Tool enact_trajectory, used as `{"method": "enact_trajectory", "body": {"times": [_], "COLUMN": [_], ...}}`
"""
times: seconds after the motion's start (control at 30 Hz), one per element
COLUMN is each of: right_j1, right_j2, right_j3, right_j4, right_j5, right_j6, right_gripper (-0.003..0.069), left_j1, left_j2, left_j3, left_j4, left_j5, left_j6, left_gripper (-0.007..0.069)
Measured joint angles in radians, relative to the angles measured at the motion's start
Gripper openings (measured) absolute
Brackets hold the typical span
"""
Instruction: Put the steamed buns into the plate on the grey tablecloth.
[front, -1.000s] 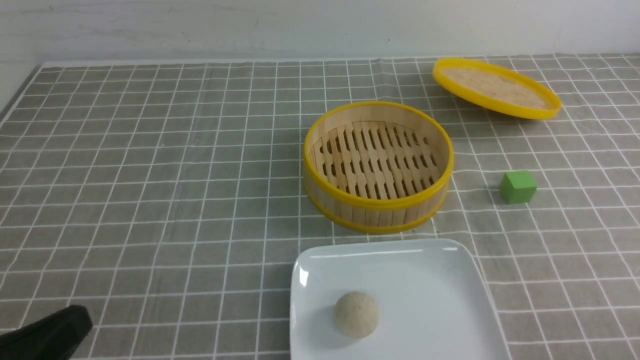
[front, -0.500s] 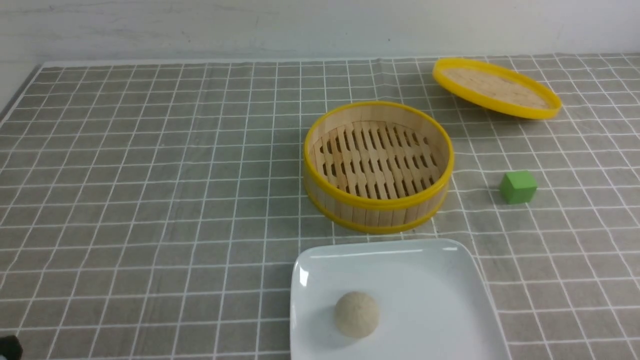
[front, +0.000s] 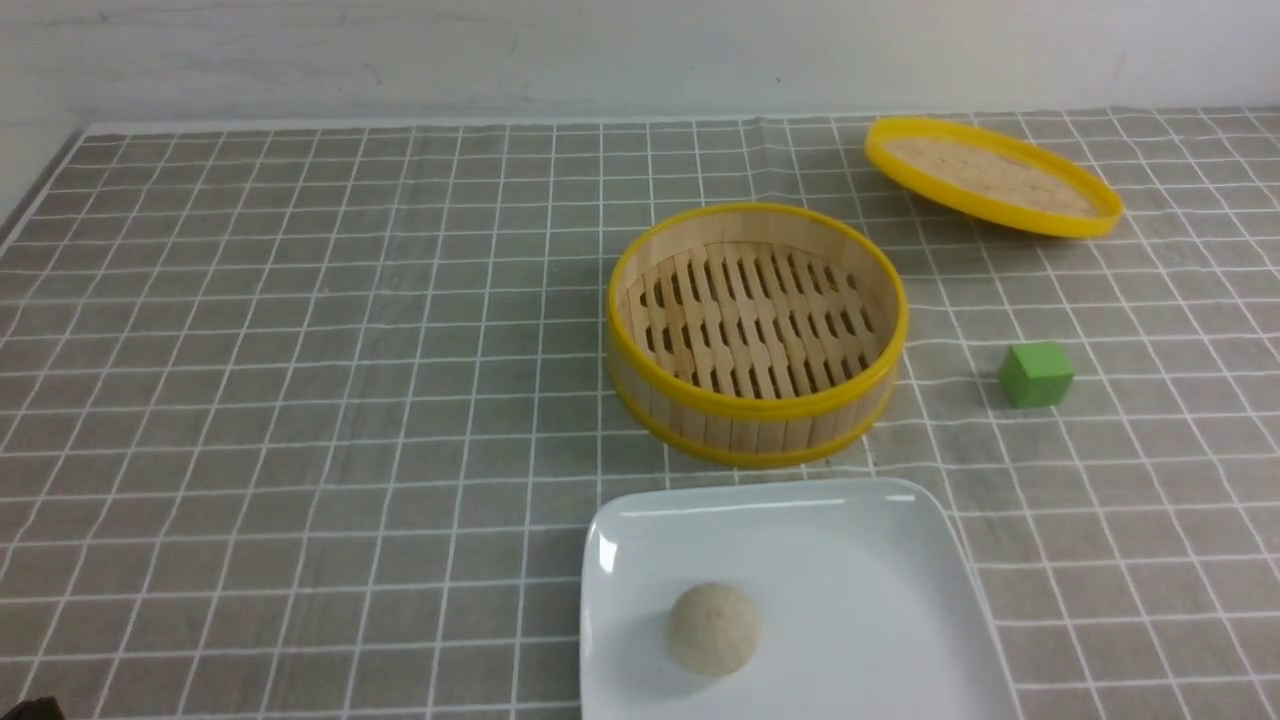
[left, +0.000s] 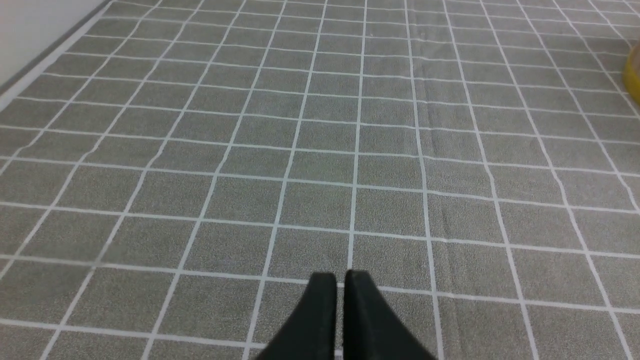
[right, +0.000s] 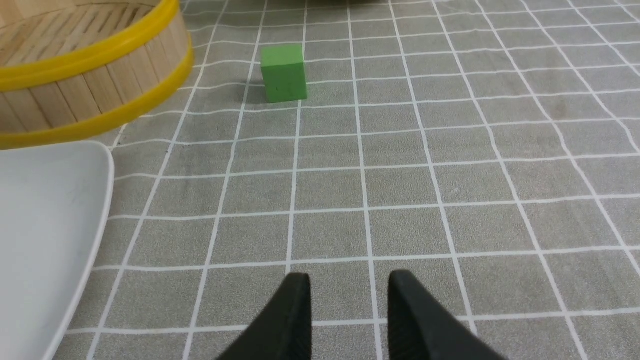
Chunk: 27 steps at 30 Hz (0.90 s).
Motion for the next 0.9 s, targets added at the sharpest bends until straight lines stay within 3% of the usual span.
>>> {"method": "enact_trajectory", "body": {"times": [0.9], "right_j1": [0.0], "right_j2": [0.0], "right_j3": [0.0], "right_j4": [0.0], "right_j5": [0.0], "right_j6": [0.0], "right_gripper": [0.024], "left_j1": [0.074], "left_j2": [0.0], "left_j3": [-0.001], "left_j4": [0.002], "left_j5": [0.006], "left_j6": [0.0], "left_gripper": [0.007]}}
